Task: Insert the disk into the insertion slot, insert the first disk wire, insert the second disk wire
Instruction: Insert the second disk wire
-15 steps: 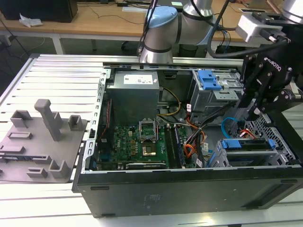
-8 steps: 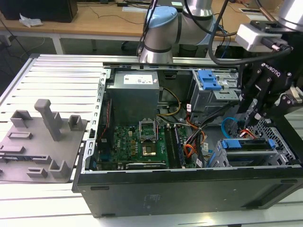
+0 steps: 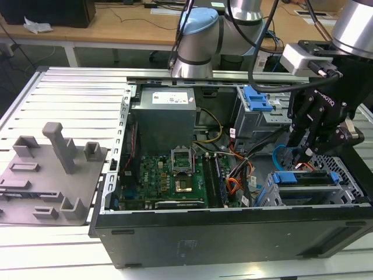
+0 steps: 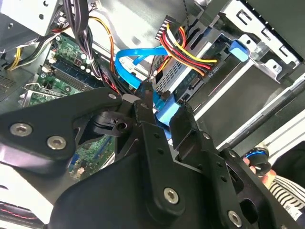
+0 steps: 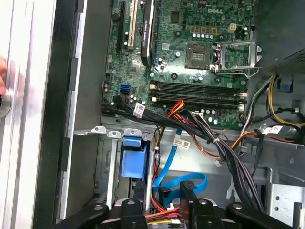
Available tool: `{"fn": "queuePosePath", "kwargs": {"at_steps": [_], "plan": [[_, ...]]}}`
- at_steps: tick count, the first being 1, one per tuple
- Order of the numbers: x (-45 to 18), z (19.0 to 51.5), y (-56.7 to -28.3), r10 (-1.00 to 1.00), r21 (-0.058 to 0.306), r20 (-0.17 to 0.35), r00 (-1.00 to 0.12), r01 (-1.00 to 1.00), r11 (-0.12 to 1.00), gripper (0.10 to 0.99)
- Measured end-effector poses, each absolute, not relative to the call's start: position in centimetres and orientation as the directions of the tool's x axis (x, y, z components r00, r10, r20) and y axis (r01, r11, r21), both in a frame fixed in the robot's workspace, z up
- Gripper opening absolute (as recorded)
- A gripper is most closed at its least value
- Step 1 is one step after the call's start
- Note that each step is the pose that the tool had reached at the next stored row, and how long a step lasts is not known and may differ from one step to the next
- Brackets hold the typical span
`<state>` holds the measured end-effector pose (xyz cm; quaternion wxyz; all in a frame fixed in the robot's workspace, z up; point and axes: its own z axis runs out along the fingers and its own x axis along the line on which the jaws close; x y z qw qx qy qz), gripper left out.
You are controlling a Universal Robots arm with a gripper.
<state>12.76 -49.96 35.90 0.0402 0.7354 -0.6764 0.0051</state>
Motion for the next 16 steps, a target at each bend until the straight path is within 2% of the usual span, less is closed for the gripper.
{"fn": "queuePosePath", "kwargs": {"at_steps": [4,6,7,11,16], "plan": [[12.8,35.9,-50.0,-0.994,0.052,0.062,0.085,-0.995,-0.082,0.404],[12.8,35.9,-50.0,-0.994,0.052,0.062,0.085,-0.995,-0.082,0.275],[12.8,35.9,-50.0,-0.994,0.052,0.062,0.085,-0.995,-0.082,0.161],[12.8,35.9,-50.0,-0.994,0.052,0.062,0.085,-0.995,-0.082,0.161],[12.8,35.8,-52.4,-0.995,0.052,0.058,0.085,-0.995,-0.082,0.161]]}}
